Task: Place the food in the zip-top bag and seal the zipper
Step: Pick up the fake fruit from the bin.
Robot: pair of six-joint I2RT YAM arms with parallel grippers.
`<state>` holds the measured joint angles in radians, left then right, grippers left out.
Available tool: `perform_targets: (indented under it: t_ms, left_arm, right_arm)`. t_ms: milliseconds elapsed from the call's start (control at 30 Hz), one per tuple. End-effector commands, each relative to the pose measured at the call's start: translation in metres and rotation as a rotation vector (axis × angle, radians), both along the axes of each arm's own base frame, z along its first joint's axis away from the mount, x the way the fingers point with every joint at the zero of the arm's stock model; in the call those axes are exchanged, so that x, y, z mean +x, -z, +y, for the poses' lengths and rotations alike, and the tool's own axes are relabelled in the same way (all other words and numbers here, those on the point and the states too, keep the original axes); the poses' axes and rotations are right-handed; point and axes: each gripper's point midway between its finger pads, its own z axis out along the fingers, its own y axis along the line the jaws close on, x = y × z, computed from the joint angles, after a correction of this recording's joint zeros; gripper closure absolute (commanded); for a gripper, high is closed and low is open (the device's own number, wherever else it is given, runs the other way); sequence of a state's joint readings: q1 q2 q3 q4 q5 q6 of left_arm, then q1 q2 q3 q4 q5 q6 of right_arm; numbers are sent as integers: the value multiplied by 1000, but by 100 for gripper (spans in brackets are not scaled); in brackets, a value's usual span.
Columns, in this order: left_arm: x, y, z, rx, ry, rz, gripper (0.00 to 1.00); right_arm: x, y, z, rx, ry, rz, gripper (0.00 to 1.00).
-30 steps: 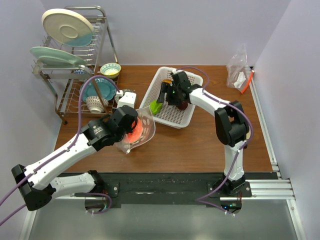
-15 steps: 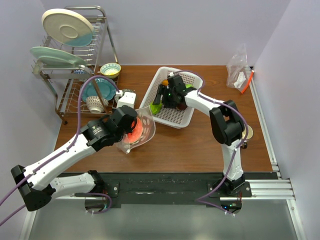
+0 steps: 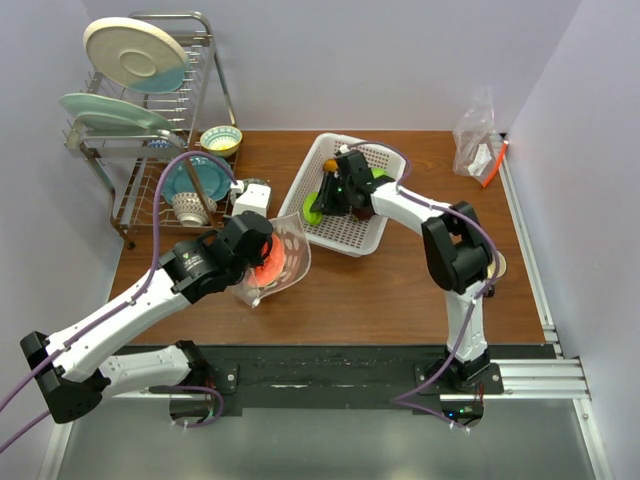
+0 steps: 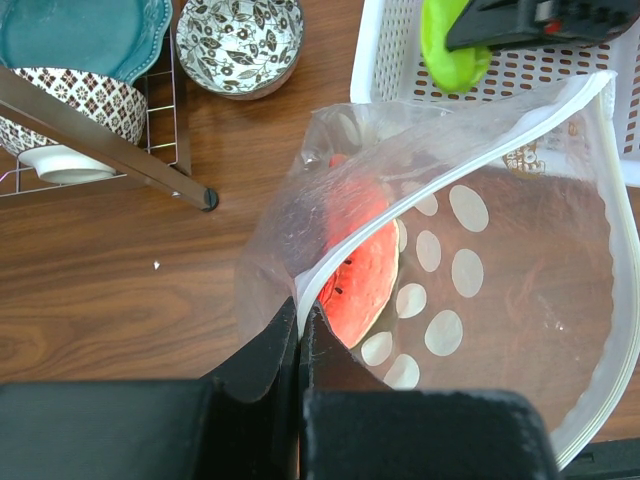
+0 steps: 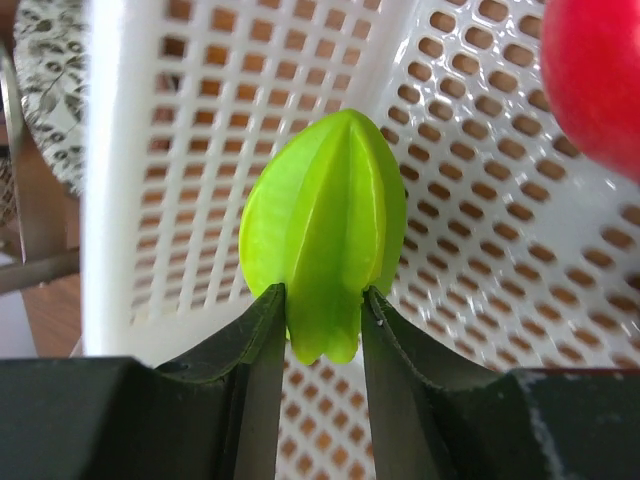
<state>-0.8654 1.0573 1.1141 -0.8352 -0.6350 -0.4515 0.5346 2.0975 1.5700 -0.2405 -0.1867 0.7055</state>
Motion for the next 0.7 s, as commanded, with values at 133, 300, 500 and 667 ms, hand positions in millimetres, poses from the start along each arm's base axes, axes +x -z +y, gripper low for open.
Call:
perform_targets:
  t_ms: [133,300,500,667]
  left_arm:
    - [7,-10,-6,-12,6,-33,100]
    - [10,-12,-14,-32,25,-32,100]
    - [14,-11,-23,-36,39,-26,100]
    - [18,-11,-31,-39,52,-21,100]
  right_arm:
    - [-28,-120,-26,-7,-90,-254,69]
    - [-67,-151,-42,13,-170,-347,69]
    - [-130,-188,-69,57,-248,-442,69]
    - [-197,-209,-72,203,-394,-463,69]
